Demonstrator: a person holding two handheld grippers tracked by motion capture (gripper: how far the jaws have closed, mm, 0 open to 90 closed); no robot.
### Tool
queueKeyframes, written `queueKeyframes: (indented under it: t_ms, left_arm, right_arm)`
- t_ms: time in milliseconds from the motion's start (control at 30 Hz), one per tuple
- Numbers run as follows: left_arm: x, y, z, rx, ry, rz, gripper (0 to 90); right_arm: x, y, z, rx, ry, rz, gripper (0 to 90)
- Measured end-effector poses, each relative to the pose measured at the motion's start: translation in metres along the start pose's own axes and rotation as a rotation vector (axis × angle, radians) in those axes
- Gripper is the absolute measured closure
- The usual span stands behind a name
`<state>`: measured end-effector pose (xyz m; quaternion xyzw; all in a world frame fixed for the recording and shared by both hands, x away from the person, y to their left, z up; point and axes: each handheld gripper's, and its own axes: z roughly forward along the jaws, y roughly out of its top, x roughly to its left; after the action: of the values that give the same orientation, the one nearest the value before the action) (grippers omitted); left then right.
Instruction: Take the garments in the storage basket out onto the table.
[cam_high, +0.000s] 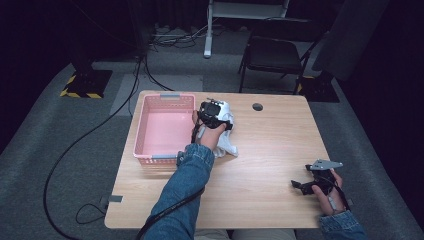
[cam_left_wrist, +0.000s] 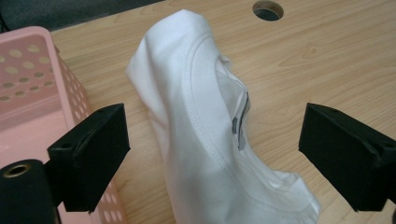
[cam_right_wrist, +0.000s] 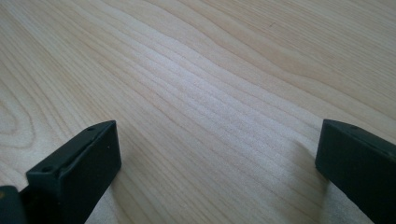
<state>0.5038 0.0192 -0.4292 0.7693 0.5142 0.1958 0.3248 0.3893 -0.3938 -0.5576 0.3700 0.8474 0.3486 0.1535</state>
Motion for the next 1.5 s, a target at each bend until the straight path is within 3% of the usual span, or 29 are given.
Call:
queueKeyframes:
  t_ms: [933,1500]
  left_arm:
    - [0.003,-0.011,-0.057,-0.1,-0.005,0.037,9.8]
    - [0.005,-0.022,-0.074,-0.133,-0.02,0.069,9.9]
  right_arm:
    - [0.0,0.0,0.0,0.001,0.0,-0.001,0.0]
    - [0.0,0.0,0.0,-0.001,-0.002,0.001,0.0]
